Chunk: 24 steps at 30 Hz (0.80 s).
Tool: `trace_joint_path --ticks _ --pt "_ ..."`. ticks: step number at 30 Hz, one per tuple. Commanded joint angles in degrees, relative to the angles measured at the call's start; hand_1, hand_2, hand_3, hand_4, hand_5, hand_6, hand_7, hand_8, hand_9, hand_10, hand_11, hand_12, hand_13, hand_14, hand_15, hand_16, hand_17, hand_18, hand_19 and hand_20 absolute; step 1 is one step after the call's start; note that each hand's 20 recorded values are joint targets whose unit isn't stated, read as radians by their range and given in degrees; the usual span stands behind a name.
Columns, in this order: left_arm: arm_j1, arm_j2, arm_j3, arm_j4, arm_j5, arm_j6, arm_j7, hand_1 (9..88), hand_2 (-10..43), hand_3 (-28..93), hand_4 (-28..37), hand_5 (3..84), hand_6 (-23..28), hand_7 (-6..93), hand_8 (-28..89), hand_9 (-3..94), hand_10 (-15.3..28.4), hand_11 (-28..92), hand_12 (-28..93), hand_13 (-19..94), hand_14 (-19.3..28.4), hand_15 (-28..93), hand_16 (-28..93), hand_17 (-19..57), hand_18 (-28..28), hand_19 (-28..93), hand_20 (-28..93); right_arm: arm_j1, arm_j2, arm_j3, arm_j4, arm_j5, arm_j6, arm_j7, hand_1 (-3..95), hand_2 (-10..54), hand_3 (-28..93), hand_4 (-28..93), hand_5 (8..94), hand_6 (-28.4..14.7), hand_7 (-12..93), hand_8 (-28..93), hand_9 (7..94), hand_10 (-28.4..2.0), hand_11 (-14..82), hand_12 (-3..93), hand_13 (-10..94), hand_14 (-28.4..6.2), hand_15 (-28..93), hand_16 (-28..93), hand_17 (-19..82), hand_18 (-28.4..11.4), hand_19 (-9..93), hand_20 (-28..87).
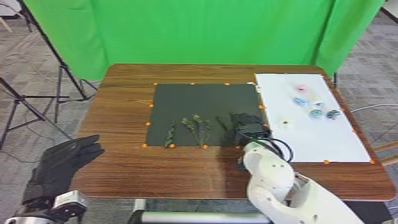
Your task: Arrange flowers
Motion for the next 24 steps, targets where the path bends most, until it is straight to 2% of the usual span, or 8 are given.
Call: trace_joint_path --ticks 1,3,5,11,12,14,15,24 --pt "2.77 0.83 -0.58 -0.72 -1.38 1.37 1.36 27.6 7.6 81 -17.6 51.4 16.2 17.7 -10 42.0 23.4 43 10 29 28.0 63 -13 -9.4 20.8 58 17 -1.54 2.75 1.30 -1.78 -1.40 -1.59 0.00 25.4 0.4 75 -21 68.8 -12.8 35 -8 63.0 -25.2 56.9 27.8 69 -16.5 78 24 36 -28.4 93 -11" --pt "2.84 0.62 -0.69 -0.76 -1.23 1.33 1.19 27.6 7.6 81 -17.6 51.4 16.1 17.7 -10 42.1 23.4 43 10 29 28.0 63 -13 -9.4 20.8 58 17 -2.04 2.49 2.24 -2.63 0.91 -2.49 0.14 24.8 0.4 74 -21 68.3 -13.5 35 -8 61.9 -25.6 57.0 27.8 69 -16.9 78 24 36 -28.4 93 -11" --pt "4.11 2.81 -0.68 -0.80 -3.22 2.69 3.46 27.6 7.7 81 -17.6 51.4 16.1 17.7 -10 42.1 23.4 43 10 29 28.0 63 -13 -9.4 20.8 58 16 -2.40 2.05 2.73 -3.26 2.06 -3.40 -0.06 24.2 0.7 74 -20 68.2 -13.9 34 -8 61.4 -26.1 56.9 27.7 68 -17.1 79 24 36 -28.4 93 -11" --pt "3.93 3.08 -0.59 -0.73 -3.32 2.73 3.54 27.6 7.7 81 -17.6 51.4 16.1 17.8 -10 42.1 23.4 43 10 29 27.9 63 -13 -9.4 20.8 58 16 -2.34 0.92 2.74 -3.49 4.45 -5.00 0.05 24.2 1.2 74 -20 69.5 -13.6 36 -8 61.8 -26.4 56.6 27.2 68 -17.2 79 23 36 -28.4 93 -12" --pt "4.34 4.03 -0.60 -0.72 -4.10 3.30 4.43 27.6 7.7 81 -17.6 51.5 16.1 17.8 -10 42.1 23.4 43 10 29 27.9 63 -13 -9.4 20.8 58 16 -2.39 0.91 2.77 -3.53 4.84 -4.99 0.01 24.2 1.3 74 -20 69.6 -13.6 36 -8 61.9 -26.4 56.6 27.2 68 -17.3 79 23 36 -28.4 93 -12" --pt "4.17 3.67 -0.66 -0.75 -3.91 3.26 4.03 27.6 7.7 81 -17.6 51.4 16.1 17.8 -10 42.1 23.4 43 10 29 28.0 63 -13 -9.4 20.8 58 17 -2.20 1.25 2.34 -3.52 4.34 -4.84 0.04 24.2 1.4 74 -20 69.7 -13.6 36 -8 61.9 -26.4 56.5 27.1 68 -17.3 79 23 36 -28.4 93 -13" --pt "4.62 4.53 -0.66 -0.71 -4.64 3.66 4.93 27.6 7.7 81 -17.6 51.4 16.1 17.8 -10 42.1 23.4 43 10 29 27.9 63 -13 -9.4 20.8 58 17 -2.01 1.49 2.20 -3.48 3.99 -4.99 -0.05 24.2 1.4 74 -20 69.7 -13.5 36 -8 62.0 -26.4 56.4 27.2 68 -17.3 79 23 36 -28.4 93 -13" --pt "4.62 3.82 -0.45 -0.62 -4.10 3.36 4.58 27.6 7.7 81 -17.6 51.4 16.1 17.8 -10 42.1 23.4 43 10 29 28.0 63 -13 -9.4 20.8 58 17 -2.63 2.38 2.87 -5.34 5.65 -3.30 0.54 20.4 5.2 72 -20 70.1 -13.9 35 -8 62.0 -26.8 56.0 27.1 68 -17.6 79 22 36 -28.4 93 -14"
